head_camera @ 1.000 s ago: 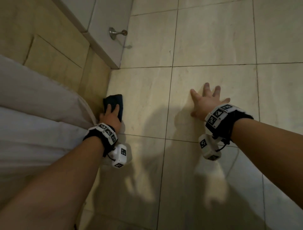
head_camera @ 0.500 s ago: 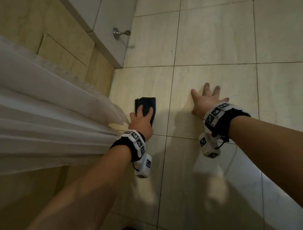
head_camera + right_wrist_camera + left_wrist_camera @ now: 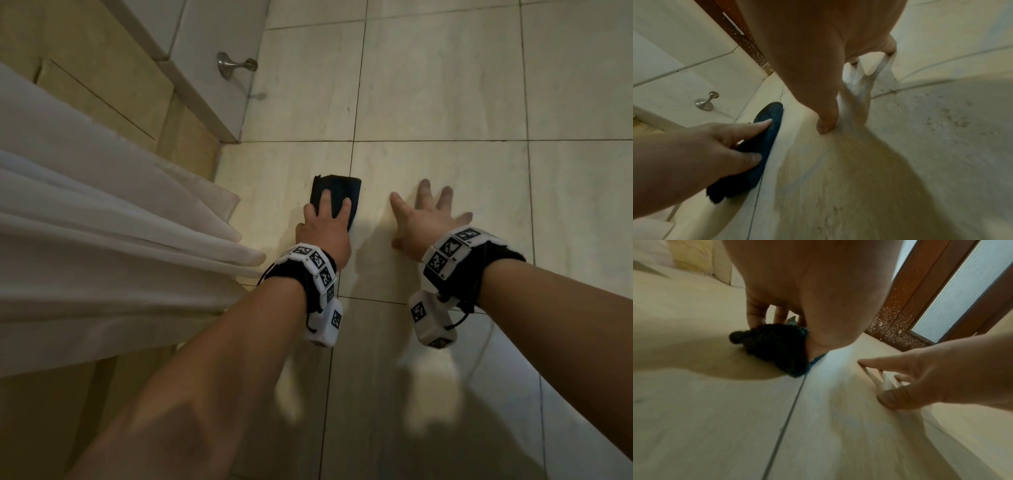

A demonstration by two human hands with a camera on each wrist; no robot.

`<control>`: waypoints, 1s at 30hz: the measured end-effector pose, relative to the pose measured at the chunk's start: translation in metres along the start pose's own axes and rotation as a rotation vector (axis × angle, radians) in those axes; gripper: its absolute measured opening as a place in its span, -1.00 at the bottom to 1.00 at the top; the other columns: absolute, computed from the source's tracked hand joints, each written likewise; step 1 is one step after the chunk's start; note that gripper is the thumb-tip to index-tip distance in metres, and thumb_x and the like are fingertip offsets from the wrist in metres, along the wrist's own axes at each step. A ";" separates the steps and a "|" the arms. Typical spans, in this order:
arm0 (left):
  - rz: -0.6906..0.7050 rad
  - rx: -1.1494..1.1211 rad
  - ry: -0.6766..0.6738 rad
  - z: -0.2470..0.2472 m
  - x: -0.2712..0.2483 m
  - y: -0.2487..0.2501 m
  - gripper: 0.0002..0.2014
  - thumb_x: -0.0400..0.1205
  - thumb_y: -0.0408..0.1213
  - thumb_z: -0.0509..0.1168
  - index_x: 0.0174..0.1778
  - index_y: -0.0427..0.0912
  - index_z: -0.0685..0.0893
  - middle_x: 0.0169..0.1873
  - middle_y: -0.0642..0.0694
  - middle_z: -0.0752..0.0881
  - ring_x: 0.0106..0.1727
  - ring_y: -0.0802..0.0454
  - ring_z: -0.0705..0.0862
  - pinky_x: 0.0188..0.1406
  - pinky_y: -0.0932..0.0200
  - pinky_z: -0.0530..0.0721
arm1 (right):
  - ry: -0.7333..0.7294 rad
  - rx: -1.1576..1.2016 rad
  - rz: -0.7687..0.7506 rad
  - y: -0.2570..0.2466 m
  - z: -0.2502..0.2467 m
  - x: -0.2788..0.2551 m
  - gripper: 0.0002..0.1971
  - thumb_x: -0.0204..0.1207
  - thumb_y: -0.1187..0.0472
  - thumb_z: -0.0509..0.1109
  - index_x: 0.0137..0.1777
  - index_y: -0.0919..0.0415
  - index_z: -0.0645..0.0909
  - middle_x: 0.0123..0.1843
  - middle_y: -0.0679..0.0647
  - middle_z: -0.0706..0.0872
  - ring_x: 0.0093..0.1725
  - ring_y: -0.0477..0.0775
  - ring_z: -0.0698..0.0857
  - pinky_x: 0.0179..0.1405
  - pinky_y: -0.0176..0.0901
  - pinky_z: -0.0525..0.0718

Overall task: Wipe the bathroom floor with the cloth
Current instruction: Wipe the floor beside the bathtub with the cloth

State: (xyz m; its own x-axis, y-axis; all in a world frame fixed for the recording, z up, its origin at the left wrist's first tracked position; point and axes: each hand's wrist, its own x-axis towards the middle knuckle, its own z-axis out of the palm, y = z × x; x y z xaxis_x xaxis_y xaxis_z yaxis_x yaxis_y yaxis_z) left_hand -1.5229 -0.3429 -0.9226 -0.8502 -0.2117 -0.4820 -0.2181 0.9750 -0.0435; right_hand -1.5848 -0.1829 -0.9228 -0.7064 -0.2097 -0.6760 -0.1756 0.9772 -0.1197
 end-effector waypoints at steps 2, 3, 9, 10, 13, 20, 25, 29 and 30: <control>-0.008 0.002 0.000 -0.006 0.011 0.002 -0.14 0.59 -0.27 0.30 0.72 0.15 -0.05 0.71 -0.10 -0.17 0.55 -0.27 0.15 0.32 -0.08 0.48 | 0.004 -0.002 0.003 0.001 0.001 0.000 -0.10 0.60 0.01 0.42 0.68 -0.34 -0.19 0.73 0.09 -0.42 0.67 0.44 -0.39 0.47 0.76 -0.06; -0.011 0.004 0.001 -0.007 0.016 0.003 -0.14 0.58 -0.26 0.30 0.72 0.15 -0.05 0.71 -0.10 -0.17 0.55 -0.27 0.15 0.32 -0.09 0.48 | 0.008 -0.003 0.001 0.001 0.001 0.000 -0.09 0.60 0.00 0.42 0.68 -0.34 -0.20 0.73 0.09 -0.42 0.68 0.43 -0.39 0.47 0.76 -0.06; -0.036 -0.011 0.005 -0.019 0.046 -0.008 -0.20 0.64 -0.23 0.25 0.72 0.19 -0.05 0.72 -0.03 -0.17 0.57 -0.26 0.15 0.35 -0.15 0.46 | 0.014 -0.003 0.000 0.004 0.006 0.001 -0.08 0.61 -0.05 0.40 0.67 -0.37 -0.27 0.72 0.07 -0.47 0.67 0.40 -0.43 0.49 0.75 -0.12; -0.051 -0.022 -0.003 -0.022 0.052 -0.013 -0.21 0.65 -0.26 0.24 0.72 0.20 -0.05 0.72 -0.02 -0.17 0.58 -0.26 0.14 0.37 -0.17 0.45 | 0.015 -0.004 0.002 0.005 0.006 0.001 -0.08 0.61 -0.06 0.39 0.67 -0.37 -0.27 0.72 0.06 -0.47 0.67 0.40 -0.43 0.49 0.75 -0.12; -0.091 -0.048 -0.039 -0.030 0.068 -0.035 -0.21 0.66 -0.30 0.20 0.72 0.21 -0.07 0.72 0.03 -0.19 0.60 -0.26 0.10 0.39 -0.24 0.42 | 0.019 -0.005 0.003 0.006 0.006 0.001 -0.08 0.61 -0.08 0.39 0.67 -0.38 -0.28 0.72 0.05 -0.47 0.67 0.39 -0.43 0.49 0.74 -0.12; -0.263 -0.065 -0.137 -0.035 0.084 -0.115 -0.21 0.70 -0.27 0.18 0.73 0.19 -0.14 0.73 0.00 -0.20 0.64 -0.38 0.06 0.58 -0.30 0.23 | 0.019 -0.002 0.009 0.005 0.007 0.002 -0.07 0.60 -0.08 0.40 0.66 -0.40 -0.28 0.72 0.05 -0.47 0.67 0.39 -0.44 0.49 0.73 -0.12; -0.328 -0.023 -0.150 -0.019 0.063 -0.162 -0.22 0.72 -0.20 0.18 0.73 0.13 -0.18 0.73 -0.11 -0.20 0.65 -0.39 0.10 0.64 -0.25 0.12 | 0.012 0.010 0.006 0.006 0.006 0.001 -0.08 0.61 -0.06 0.39 0.67 -0.40 -0.28 0.72 0.05 -0.48 0.67 0.38 -0.45 0.50 0.73 -0.14; -0.371 -0.014 -0.145 -0.005 0.042 -0.166 -0.23 0.72 -0.20 0.18 0.74 0.11 -0.15 0.73 -0.13 -0.17 0.64 -0.40 0.12 0.63 -0.22 0.14 | 0.007 0.007 -0.003 0.005 0.006 0.001 -0.09 0.62 -0.04 0.38 0.67 -0.38 -0.28 0.72 0.06 -0.48 0.66 0.40 -0.45 0.48 0.75 -0.14; -0.378 -0.025 -0.150 -0.004 0.035 -0.164 -0.23 0.72 -0.20 0.19 0.74 0.12 -0.14 0.73 -0.12 -0.17 0.63 -0.41 0.12 0.63 -0.22 0.14 | 0.003 0.005 -0.002 0.005 0.005 0.001 -0.09 0.62 -0.04 0.38 0.67 -0.38 -0.28 0.72 0.05 -0.49 0.66 0.40 -0.45 0.48 0.75 -0.14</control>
State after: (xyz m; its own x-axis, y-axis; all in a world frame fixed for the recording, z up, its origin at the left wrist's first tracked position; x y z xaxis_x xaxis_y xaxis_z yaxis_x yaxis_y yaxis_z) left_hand -1.5190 -0.5107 -0.9289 -0.6288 -0.5405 -0.5590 -0.5148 0.8282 -0.2216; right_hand -1.5828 -0.1776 -0.9280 -0.7081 -0.2121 -0.6735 -0.1737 0.9768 -0.1250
